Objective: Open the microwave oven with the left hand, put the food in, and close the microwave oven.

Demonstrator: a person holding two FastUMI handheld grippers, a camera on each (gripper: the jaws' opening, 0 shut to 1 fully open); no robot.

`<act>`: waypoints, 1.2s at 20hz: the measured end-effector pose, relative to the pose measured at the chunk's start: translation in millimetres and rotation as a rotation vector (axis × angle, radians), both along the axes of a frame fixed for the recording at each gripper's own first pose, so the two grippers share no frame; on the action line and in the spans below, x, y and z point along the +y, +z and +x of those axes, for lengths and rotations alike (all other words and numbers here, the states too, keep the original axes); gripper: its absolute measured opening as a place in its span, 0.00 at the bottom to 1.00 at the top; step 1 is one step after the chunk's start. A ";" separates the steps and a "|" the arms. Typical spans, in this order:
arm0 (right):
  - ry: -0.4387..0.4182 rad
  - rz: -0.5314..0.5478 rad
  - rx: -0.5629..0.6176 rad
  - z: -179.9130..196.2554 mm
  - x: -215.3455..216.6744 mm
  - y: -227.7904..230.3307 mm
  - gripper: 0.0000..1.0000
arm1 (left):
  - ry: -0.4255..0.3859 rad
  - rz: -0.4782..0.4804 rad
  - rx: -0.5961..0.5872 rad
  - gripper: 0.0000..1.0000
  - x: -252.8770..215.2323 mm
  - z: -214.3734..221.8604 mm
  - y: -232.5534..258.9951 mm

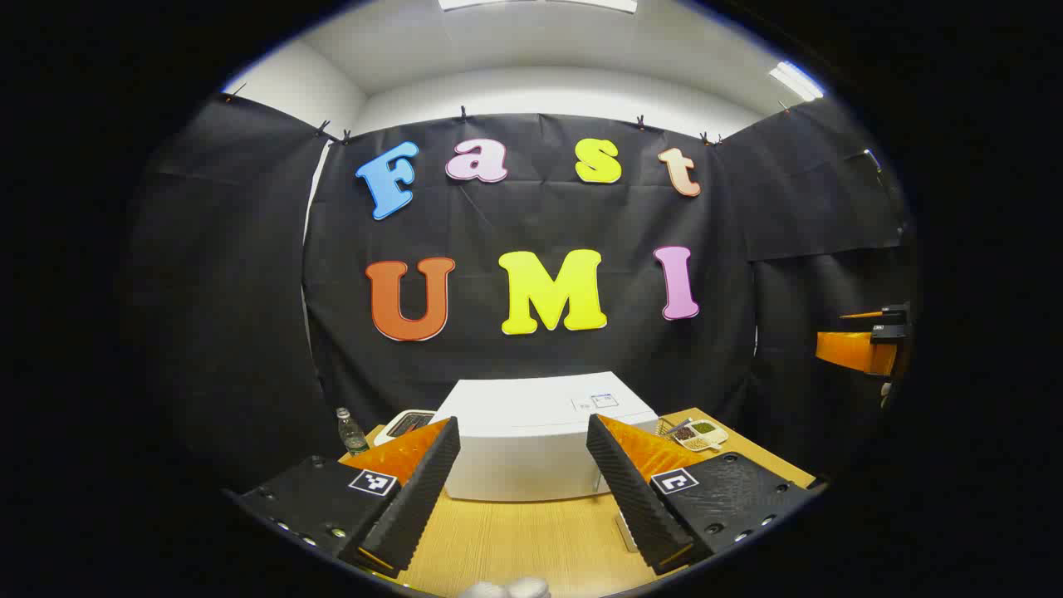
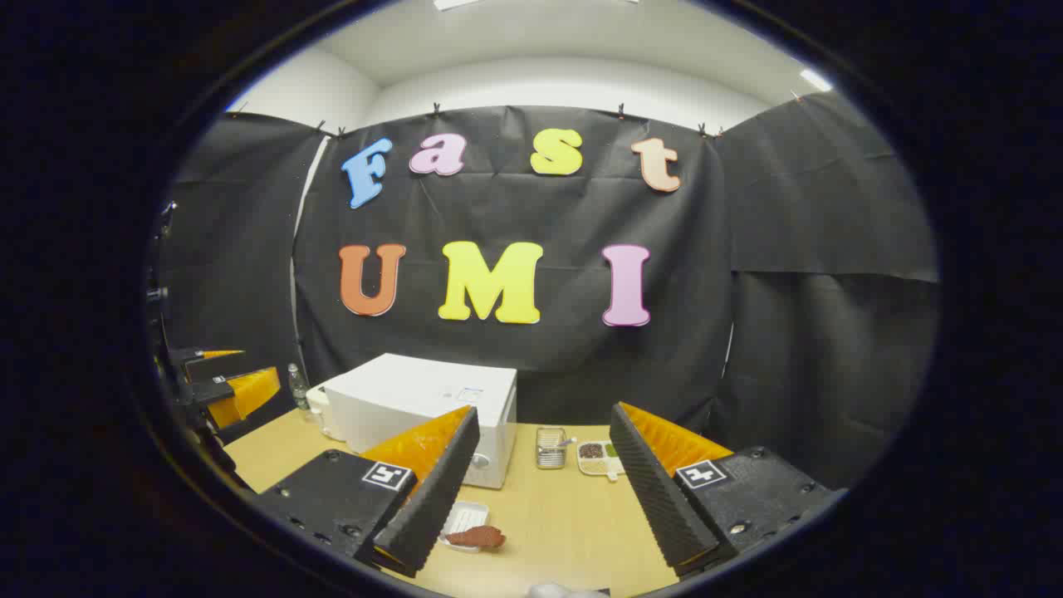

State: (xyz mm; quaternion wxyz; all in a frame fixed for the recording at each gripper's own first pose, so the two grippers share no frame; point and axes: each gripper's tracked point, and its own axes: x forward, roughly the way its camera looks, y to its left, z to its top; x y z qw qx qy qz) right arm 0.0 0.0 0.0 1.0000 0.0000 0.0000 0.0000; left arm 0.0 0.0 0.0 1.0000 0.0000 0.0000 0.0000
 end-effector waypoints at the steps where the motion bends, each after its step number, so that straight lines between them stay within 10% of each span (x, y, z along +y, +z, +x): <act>1: 0.003 0.002 -0.002 0.9 0.4 0.9 0.91 | 0.003 0.005 0.003 0.95 0.2 2.0 -0.9; 14: 0.001 0.020 0.044 21.0 -21.8 -6.0 0.91 | -0.008 0.033 0.008 0.95 -25.5 48.2 -30.0; 24: -0.062 -0.042 0.116 14.3 -74.2 -19.5 1.00 | -0.107 -0.023 0.091 0.95 -125.9 151.9 -142.4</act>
